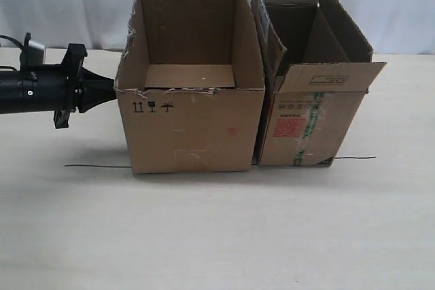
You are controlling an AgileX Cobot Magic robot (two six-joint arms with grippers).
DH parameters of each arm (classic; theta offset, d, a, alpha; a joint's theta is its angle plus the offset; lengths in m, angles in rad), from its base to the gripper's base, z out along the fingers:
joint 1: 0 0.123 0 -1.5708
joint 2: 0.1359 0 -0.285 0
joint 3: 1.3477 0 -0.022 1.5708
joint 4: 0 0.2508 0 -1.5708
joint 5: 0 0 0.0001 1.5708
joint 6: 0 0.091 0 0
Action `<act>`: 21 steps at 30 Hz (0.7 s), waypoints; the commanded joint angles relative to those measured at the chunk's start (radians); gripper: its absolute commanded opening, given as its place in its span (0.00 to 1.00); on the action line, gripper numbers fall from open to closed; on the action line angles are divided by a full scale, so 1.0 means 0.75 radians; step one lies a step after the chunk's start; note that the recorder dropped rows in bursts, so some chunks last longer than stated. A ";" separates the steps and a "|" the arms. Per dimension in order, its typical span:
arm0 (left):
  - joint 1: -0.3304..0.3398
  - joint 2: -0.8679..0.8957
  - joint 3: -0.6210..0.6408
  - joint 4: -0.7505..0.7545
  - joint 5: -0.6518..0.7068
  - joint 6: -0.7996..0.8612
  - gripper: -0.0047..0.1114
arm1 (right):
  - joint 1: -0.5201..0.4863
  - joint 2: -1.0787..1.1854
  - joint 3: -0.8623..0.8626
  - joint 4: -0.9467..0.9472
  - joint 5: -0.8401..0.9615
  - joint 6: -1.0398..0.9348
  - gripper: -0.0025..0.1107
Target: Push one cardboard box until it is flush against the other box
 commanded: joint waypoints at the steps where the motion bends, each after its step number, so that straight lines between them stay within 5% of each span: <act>1: 0.061 -0.038 0.001 -0.017 0.071 0.040 0.04 | -0.008 -0.005 0.005 0.004 -0.015 -0.011 0.07; 5: 0.207 -0.196 0.001 0.102 0.103 0.047 0.04 | -0.008 -0.005 0.005 0.004 -0.015 -0.011 0.07; 12: 0.378 -0.801 0.281 0.346 -0.227 0.074 0.04 | -0.008 -0.005 0.005 0.004 -0.015 -0.011 0.07; 17: 0.214 -1.235 0.551 0.263 -0.508 0.216 0.04 | -0.008 -0.005 0.005 0.004 -0.015 -0.011 0.07; 21: -0.011 -1.468 0.657 0.494 -0.668 0.140 0.04 | -0.008 -0.005 0.005 0.004 -0.015 -0.011 0.07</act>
